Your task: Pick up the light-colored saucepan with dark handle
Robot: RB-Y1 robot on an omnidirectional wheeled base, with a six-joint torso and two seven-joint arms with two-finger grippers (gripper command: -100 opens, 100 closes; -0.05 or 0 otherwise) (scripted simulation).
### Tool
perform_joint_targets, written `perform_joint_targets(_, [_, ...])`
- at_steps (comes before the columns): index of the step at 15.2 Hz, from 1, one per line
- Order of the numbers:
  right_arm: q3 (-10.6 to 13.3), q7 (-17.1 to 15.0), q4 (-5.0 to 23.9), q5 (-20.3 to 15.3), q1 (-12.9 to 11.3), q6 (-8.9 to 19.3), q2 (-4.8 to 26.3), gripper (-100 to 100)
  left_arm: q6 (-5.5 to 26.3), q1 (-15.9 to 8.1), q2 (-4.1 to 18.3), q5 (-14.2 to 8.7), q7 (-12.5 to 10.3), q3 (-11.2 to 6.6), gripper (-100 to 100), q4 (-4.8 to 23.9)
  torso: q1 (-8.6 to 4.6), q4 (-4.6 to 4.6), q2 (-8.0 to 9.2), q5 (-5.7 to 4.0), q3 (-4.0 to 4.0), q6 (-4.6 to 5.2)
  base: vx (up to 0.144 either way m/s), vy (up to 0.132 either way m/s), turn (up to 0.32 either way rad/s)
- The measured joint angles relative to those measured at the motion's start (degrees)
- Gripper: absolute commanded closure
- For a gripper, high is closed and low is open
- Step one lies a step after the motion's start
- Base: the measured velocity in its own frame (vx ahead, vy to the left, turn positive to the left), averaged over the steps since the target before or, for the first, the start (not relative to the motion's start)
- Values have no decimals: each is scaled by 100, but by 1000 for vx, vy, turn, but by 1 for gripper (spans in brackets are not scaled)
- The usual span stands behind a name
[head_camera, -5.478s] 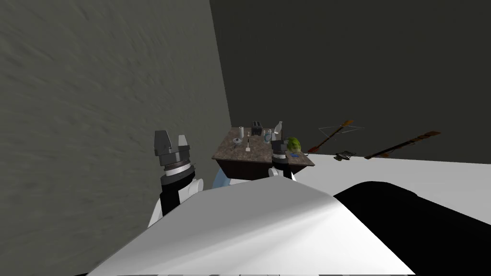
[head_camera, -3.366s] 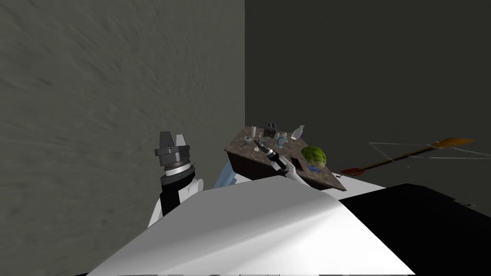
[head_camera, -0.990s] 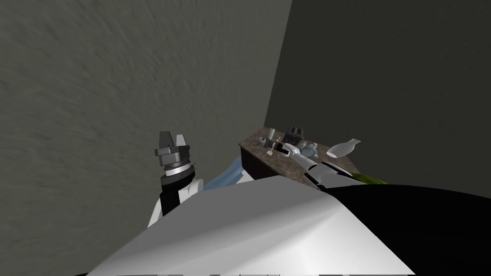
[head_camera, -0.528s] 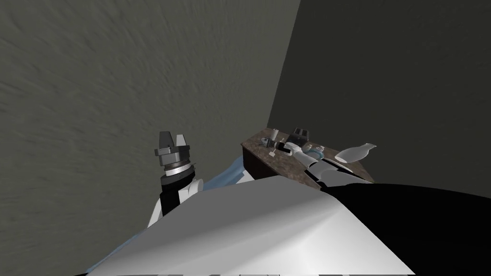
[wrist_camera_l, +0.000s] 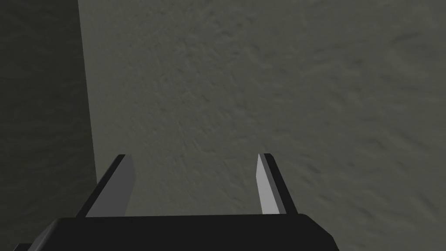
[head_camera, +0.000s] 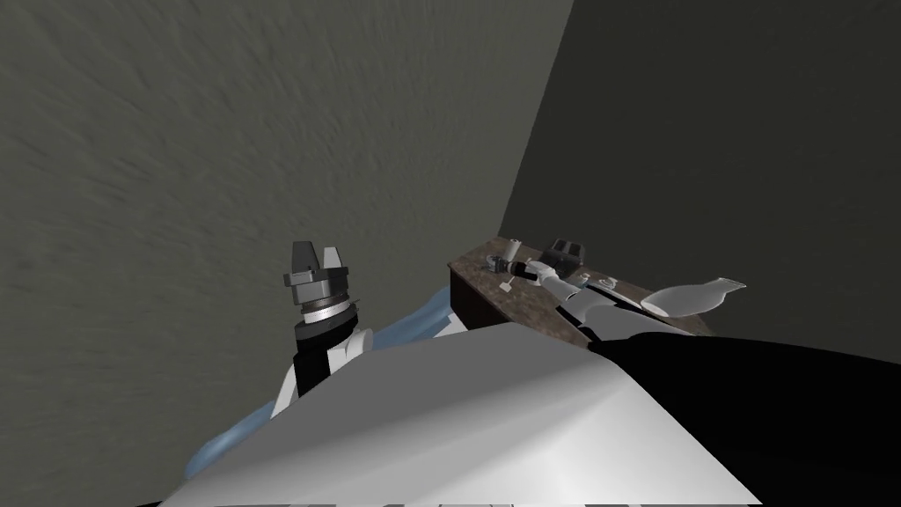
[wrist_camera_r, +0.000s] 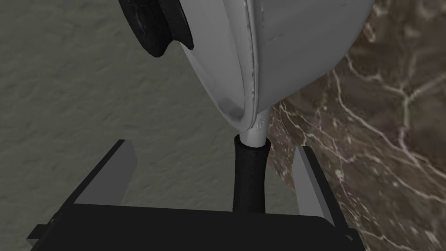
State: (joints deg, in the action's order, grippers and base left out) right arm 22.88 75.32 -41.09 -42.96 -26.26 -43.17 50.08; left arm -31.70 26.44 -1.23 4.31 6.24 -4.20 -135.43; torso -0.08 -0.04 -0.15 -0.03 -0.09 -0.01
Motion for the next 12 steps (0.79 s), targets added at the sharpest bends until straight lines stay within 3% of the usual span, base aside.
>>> perform_joint_targets(2, [-6, 7, 58, -77, 39, 15, 12, -100, 0, -1, 0, 0, 0, 0, 0, 0, -7, 2, 8, -1, 4, -5, -32, -65, 337])
perform_joint_targets(12, [-129, -937, -988, -546, 830, 1047, 287, -100, 0, 0, 0, 0, 0, -1, 0, 0, -16, 5, 20, -3, 12, 6, -32, -68, 166])
